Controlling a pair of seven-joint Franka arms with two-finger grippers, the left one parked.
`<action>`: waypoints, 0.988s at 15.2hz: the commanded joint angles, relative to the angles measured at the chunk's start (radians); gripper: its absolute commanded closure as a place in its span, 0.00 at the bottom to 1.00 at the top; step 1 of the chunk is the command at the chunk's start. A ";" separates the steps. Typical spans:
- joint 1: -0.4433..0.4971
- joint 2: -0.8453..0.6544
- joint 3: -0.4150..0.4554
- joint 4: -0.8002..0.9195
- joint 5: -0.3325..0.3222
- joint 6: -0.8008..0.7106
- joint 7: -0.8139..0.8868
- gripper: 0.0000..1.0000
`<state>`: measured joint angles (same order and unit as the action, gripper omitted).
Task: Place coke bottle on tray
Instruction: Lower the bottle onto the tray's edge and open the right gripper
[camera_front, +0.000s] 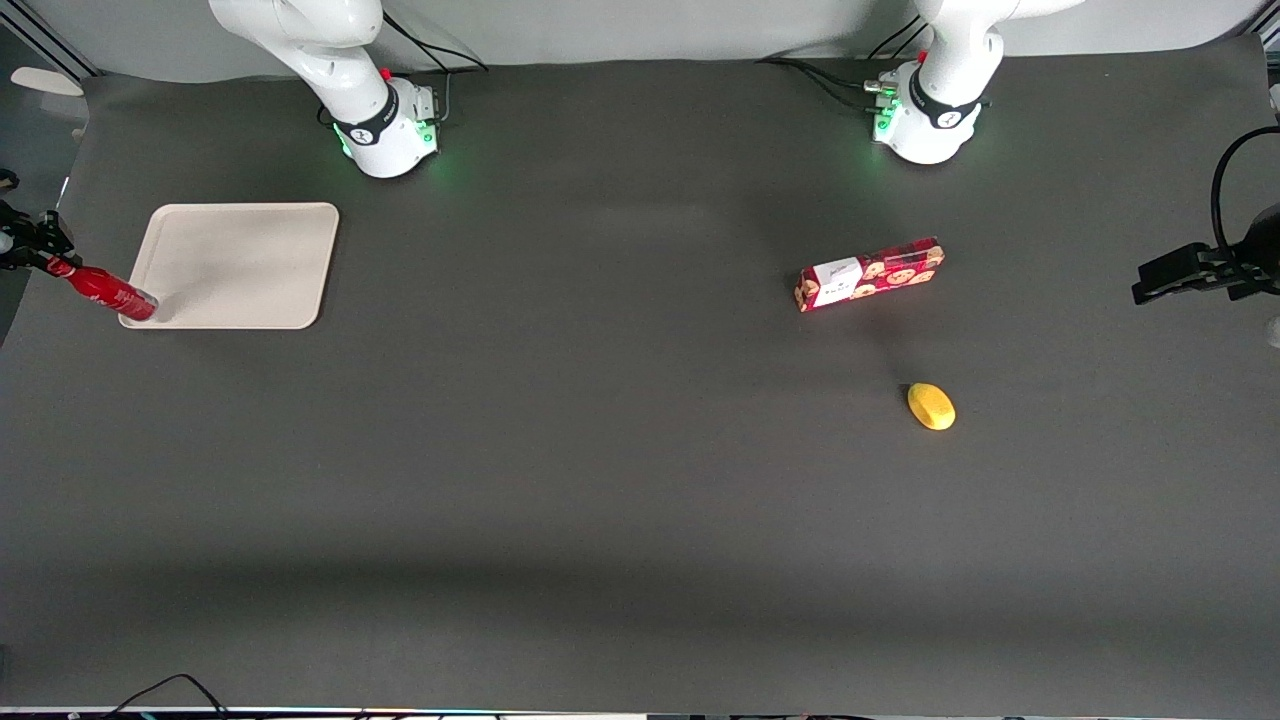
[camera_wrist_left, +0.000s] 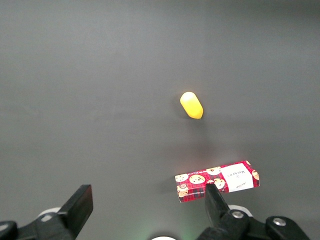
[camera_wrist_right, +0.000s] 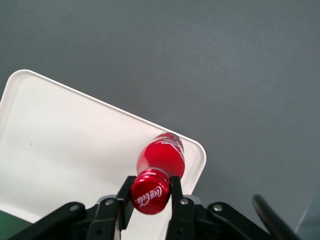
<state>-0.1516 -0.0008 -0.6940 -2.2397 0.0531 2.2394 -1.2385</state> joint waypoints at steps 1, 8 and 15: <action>-0.009 0.045 -0.005 0.006 0.086 0.022 -0.090 1.00; -0.019 0.045 -0.035 0.006 0.088 0.022 -0.127 1.00; -0.028 0.051 -0.047 -0.003 0.091 0.023 -0.130 1.00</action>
<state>-0.1749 0.0515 -0.7367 -2.2395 0.1114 2.2566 -1.3252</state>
